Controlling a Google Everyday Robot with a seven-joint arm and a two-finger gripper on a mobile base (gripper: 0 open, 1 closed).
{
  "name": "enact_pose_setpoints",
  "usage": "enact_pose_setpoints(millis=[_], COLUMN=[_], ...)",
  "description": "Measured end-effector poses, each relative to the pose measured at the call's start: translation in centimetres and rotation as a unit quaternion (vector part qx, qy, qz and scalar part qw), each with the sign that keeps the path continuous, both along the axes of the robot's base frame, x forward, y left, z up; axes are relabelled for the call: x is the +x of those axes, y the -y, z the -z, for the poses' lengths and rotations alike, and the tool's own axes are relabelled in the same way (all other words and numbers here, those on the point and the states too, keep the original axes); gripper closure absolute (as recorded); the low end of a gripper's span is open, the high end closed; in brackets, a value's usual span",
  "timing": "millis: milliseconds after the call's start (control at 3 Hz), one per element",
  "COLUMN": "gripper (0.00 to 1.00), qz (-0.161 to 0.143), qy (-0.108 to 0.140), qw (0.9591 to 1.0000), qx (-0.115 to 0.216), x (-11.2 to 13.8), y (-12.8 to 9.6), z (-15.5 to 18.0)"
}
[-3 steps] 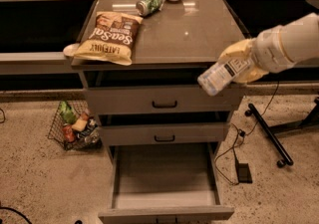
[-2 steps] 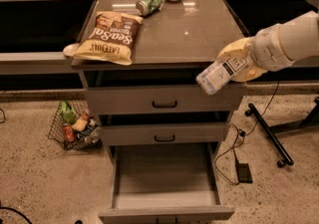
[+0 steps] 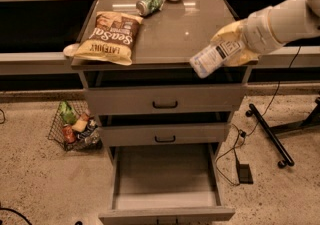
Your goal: Pick blue plastic bottle from bottom drawer and place on counter
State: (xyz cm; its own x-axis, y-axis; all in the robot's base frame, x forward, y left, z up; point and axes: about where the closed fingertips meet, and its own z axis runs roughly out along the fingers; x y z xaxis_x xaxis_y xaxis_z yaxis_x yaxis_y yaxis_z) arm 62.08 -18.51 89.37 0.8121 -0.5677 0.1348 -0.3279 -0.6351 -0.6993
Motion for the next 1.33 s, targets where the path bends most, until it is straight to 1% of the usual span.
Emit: enact_pose_setpoints(millis=[333,667,1000,1333], gripper=[1.00,1.00,1.00,1.00], qz=[0.000,0.005,0.004,0.034], qy=[0.006,0.027,0.025,0.024], qw=[0.9990,0.9984,0.9984,0.9964], qx=[0.044,0.050,0.050,0.074], x=[3.0,3.5,3.5,5.3], y=[-1.1,-0.6,-0.7,-1.6], z=[-3.5,-5.7,-5.5,-5.3])
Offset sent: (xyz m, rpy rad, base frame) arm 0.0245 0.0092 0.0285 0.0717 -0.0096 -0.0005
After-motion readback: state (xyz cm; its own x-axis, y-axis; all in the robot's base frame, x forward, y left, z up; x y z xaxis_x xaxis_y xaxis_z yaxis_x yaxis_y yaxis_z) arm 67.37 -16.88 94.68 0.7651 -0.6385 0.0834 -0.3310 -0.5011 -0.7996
